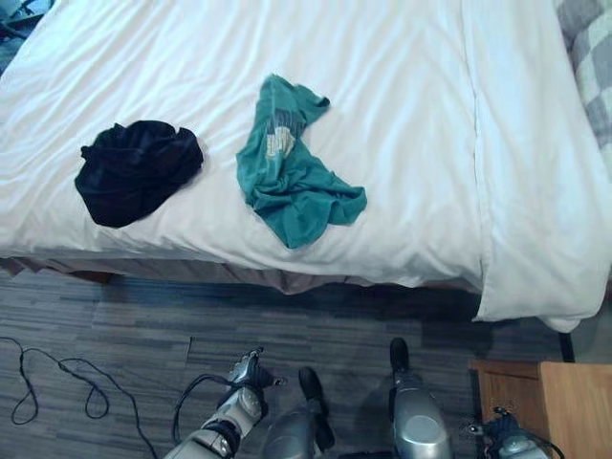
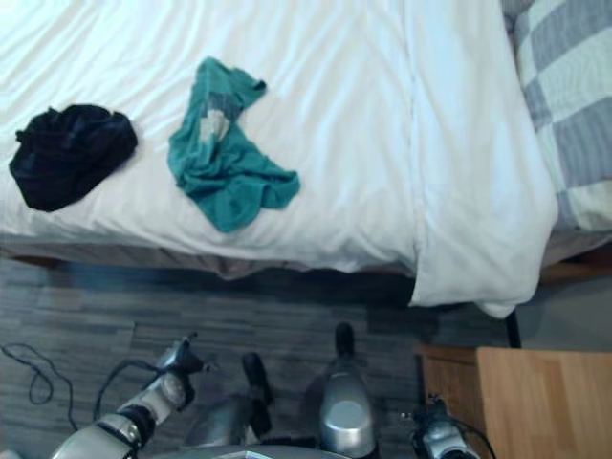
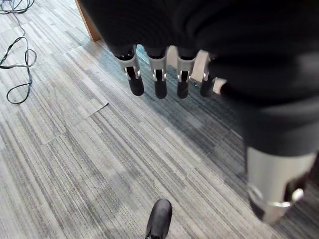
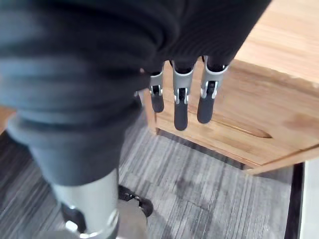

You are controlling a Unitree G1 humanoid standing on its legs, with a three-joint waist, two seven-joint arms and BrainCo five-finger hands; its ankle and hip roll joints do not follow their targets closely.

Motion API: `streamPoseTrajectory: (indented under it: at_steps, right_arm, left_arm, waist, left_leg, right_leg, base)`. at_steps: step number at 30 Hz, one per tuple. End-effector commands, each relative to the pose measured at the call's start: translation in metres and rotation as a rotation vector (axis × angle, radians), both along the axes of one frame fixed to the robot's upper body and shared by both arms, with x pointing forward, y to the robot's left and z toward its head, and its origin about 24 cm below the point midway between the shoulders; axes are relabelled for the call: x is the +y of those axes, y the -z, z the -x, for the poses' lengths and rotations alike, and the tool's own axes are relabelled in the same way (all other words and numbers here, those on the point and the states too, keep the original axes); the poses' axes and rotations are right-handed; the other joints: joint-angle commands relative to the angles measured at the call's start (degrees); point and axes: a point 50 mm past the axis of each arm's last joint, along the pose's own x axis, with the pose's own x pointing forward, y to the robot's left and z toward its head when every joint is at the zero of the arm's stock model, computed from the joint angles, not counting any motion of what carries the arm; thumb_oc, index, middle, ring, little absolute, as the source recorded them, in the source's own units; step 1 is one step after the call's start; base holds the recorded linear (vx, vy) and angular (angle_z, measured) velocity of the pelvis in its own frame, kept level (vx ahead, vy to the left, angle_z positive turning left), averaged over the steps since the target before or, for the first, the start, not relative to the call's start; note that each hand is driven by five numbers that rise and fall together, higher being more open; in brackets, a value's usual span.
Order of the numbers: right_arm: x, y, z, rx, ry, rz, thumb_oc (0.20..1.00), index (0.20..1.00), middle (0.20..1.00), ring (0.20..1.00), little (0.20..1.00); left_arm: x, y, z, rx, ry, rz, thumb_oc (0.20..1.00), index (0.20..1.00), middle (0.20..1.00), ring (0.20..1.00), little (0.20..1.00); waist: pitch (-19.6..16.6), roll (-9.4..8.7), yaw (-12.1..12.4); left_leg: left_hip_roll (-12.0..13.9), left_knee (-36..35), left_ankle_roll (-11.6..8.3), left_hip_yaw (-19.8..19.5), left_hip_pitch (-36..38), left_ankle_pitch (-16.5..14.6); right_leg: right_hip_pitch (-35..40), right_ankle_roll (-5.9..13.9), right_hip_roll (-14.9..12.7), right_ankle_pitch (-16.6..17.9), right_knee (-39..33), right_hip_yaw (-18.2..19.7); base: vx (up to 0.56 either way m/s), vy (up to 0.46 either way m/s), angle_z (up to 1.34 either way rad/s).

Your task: Tidy up the quilt and then pick up the clothes from the bed and put them into the laundry hamper.

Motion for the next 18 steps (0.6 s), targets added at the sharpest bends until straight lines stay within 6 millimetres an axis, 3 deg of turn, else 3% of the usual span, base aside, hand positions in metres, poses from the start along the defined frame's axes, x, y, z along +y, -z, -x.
streamPoseTrajectory:
  at_steps: [1,4,5,8,11,12,13,14,17,18]
  right_arm:
    - [0.005,0.004,0.006,0.061,-0.138,0.023,1.000,1.000,1.000,1.000,1.000]
    - [0.004,0.002,0.003,0.059,-0.167,0.034,1.000,1.000,1.000,1.000,1.000]
    - [-0.006,0.000,0.004,0.075,-0.136,0.068,1.000,1.000,1.000,1.000,1.000]
    - [-0.009,-0.001,0.003,0.061,-0.089,0.056,1.000,1.000,1.000,1.000,1.000]
    - [-0.013,0.003,0.021,0.119,-0.055,0.052,1.000,1.000,1.000,1.000,1.000]
    - [-0.013,0.003,0.021,0.118,-0.055,0.052,1.000,1.000,1.000,1.000,1.000]
    - [-0.020,0.008,0.048,0.208,-0.014,0.058,1.000,1.000,1.000,1.000,1.000]
    - [-0.023,0.008,0.058,0.234,0.013,0.054,1.000,1.000,1.000,1.000,1.000]
    - [-0.023,0.011,0.076,0.280,0.051,0.038,1.000,1.000,1.000,1.000,1.000]
    - [-0.024,0.011,0.081,0.295,0.073,0.035,1.000,1.000,1.000,1.000,1.000]
  left_arm:
    - [0.015,0.002,0.009,0.009,-0.097,0.010,1.000,1.000,1.000,1.000,1.000]
    - [0.013,0.001,0.007,-0.020,-0.152,0.042,1.000,1.000,1.000,1.000,1.000]
    - [0.009,0.004,0.011,-0.028,-0.252,0.091,1.000,1.000,1.000,1.000,1.000]
    - [0.013,0.010,0.027,0.012,-0.298,0.079,1.000,1.000,1.000,1.000,1.000]
    - [0.014,0.016,0.042,0.049,-0.352,0.084,1.000,1.000,1.000,1.000,1.000]
    - [0.014,0.016,0.042,0.049,-0.352,0.084,1.000,1.000,1.000,1.000,1.000]
    - [0.011,0.018,0.045,0.064,-0.340,0.091,1.000,1.000,1.000,1.000,1.000]
    - [0.011,0.019,0.046,0.074,-0.322,0.085,1.000,1.000,1.000,1.000,1.000]
    - [0.010,0.018,0.043,0.084,-0.261,0.072,1.000,1.000,1.000,1.000,1.000]
    - [0.010,0.016,0.038,0.076,-0.229,0.065,1.000,1.000,1.000,1.000,1.000]
  waist:
    - [-2.2,-0.24,2.9]
    - [-1.6,-0.21,3.5]
    - [-0.6,0.42,3.5]
    - [-1.8,0.48,3.0]
    - [-3.7,0.29,2.1]
    - [-3.7,0.29,2.1]
    - [-5.0,0.28,1.7]
    - [-5.8,0.40,1.4]
    - [-7.6,0.59,1.3]
    - [-8.1,0.26,1.2]
  left_leg:
    - [-2.2,8.4,-1.51,-2.3,-5.1,-7.6]
    - [-2.0,13.4,-2.93,-2.6,-8.6,-7.4]
    - [3.1,17.5,-7.39,1.2,-11.9,-3.7]
    - [4.5,14.1,-6.66,0.2,-9.6,-4.3]
    - [9.8,7.8,-7.27,-2.7,-6.5,-1.5]
    - [9.8,7.7,-7.27,-2.8,-6.4,-1.5]
    - [16.5,4.2,-8.86,-0.6,-5.3,3.1]
    - [17.9,3.6,-9.35,1.5,-5.1,4.1]
    - [17.6,1.5,-10.42,3.6,-4.6,4.0]
    - [15.8,1.6,-10.41,3.6,-5.2,2.8]
  right_leg:
    - [6.3,-0.56,4.6,-12.2,-4.0,0.8]
    - [7.4,-1.29,3.7,-12.0,-6.3,-0.2]
    - [8.9,-1.71,1.7,-11.7,-8.7,-2.8]
    - [9.6,-0.10,0.3,-10.5,-9.7,-3.6]
    - [9.5,1.86,-3.3,-9.9,-9.6,-4.2]
    - [9.5,1.86,-3.3,-9.9,-9.6,-4.2]
    - [10.2,3.89,-6.9,-9.7,-9.9,-6.3]
    - [10.9,4.69,-8.1,-9.6,-10.4,-7.2]
    - [12.7,6.25,-10.0,-8.9,-10.8,-8.5]
    - [13.2,7.21,-12.0,-7.6,-10.4,-8.5]
  base:
    - [0.01,-0.044,0.01]
    - [-0.11,0.006,0.36]
    - [-0.13,0.173,0.68]
    - [-0.01,0.180,0.79]
    - [0.09,0.350,0.16]
    - [0.17,0.618,0.35]
    - [0.22,0.618,0.42]
    - [0.22,0.618,0.57]
    - [0.26,0.480,0.45]
    - [0.27,0.540,0.65]
